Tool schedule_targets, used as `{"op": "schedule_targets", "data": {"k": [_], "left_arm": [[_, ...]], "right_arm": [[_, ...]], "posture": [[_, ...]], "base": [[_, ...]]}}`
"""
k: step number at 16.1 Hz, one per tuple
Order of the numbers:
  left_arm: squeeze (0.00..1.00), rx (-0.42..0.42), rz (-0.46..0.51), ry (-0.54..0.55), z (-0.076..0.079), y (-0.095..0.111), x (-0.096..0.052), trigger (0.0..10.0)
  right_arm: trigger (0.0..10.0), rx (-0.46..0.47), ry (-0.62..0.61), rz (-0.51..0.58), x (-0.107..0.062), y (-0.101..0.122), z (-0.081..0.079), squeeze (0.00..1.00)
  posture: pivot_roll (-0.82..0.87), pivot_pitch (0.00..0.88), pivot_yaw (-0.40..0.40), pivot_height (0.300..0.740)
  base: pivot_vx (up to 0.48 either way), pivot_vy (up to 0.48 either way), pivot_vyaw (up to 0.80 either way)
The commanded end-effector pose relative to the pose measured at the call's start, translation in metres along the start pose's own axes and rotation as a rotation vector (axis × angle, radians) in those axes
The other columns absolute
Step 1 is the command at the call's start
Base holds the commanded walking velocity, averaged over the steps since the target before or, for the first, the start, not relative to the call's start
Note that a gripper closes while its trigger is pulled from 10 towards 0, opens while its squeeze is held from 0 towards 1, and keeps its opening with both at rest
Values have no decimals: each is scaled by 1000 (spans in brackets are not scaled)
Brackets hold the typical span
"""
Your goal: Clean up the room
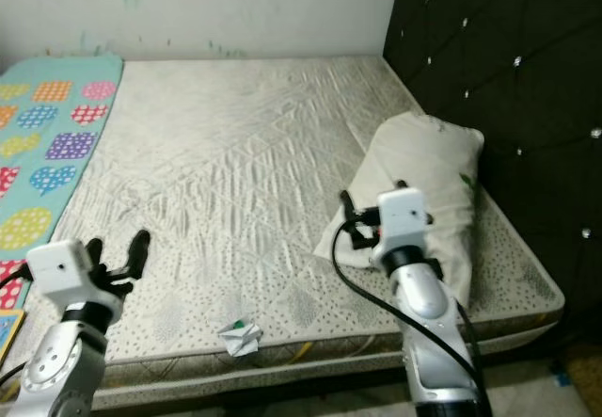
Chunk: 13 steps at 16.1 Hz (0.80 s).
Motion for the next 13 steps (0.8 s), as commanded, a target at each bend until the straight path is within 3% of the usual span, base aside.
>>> {"op": "schedule_targets", "data": {"k": [1,4,13], "left_arm": [[0,-10,-7,-14,4,-1,1,10000],[0,-14,-14,-25,7,-2,0,10000],[0,-14,-7,-35,8,-1,2,10000]], "right_arm": [[10000,-5,-12,0,-2,0,6,0],[10000,-5,-7,1,-2,0,5,0],[10000,-17,-5,-5,-2,-2,10,0]], "posture": [[-10,53,-21,740],[-9,51,-22,740],[-11,48,-23,740]], "base": [[0,0,0],[0,304,400],[0,480,0]]}}
Point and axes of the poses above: a point about 5 cm out from each wrist's last joint towards the gripper, its own x axis pointing out of the wrist towards the gripper, its own y axis along the axis of the wrist's last joint, z = x × y, the point moved 3 cm from there along x, pointing out of the wrist towards the gripper, and after that the axes turned 3 degrees about -x, right-handed, at the moved point
